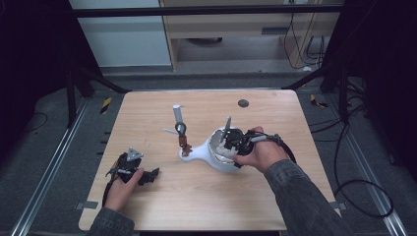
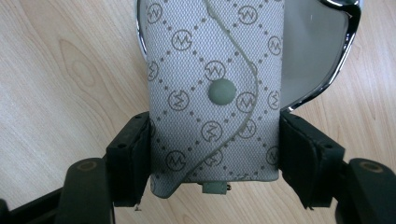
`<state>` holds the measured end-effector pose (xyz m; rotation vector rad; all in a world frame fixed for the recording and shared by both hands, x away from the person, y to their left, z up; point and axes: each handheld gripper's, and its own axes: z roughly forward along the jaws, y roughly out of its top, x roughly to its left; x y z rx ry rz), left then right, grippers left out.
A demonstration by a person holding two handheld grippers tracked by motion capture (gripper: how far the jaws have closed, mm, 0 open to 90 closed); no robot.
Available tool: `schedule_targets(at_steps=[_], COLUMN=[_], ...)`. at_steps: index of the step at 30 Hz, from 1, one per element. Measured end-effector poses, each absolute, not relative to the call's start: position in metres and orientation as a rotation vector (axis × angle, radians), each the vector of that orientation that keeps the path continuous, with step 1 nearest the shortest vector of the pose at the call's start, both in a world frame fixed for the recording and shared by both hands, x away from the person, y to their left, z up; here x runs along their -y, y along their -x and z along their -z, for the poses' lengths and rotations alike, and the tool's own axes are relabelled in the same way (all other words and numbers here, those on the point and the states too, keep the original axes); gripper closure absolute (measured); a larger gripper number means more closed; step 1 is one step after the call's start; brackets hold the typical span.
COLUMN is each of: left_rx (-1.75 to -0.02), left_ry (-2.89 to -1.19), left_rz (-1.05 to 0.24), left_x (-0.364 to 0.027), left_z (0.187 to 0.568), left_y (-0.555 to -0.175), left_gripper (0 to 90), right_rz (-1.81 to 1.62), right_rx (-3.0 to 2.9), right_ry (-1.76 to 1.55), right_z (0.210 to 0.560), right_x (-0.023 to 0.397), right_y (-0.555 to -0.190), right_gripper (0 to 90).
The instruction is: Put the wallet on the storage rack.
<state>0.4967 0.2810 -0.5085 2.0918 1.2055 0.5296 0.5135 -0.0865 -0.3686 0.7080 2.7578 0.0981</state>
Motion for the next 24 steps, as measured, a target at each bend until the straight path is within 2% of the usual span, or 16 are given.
schedule_targets(at_steps=[24], left_rx=[-1.203], left_ry=[-2.092], left_rz=[-0.527], left_x=[-0.280], left_z=[0.509], left_y=[-0.497], left_gripper=[0.0], right_rz=[-0.053], right_rx=[-2.753], right_ry=[-0.736], right_z=[0.374], right_x=[0.080], right_y=[-0.534], right_gripper=[31.8])
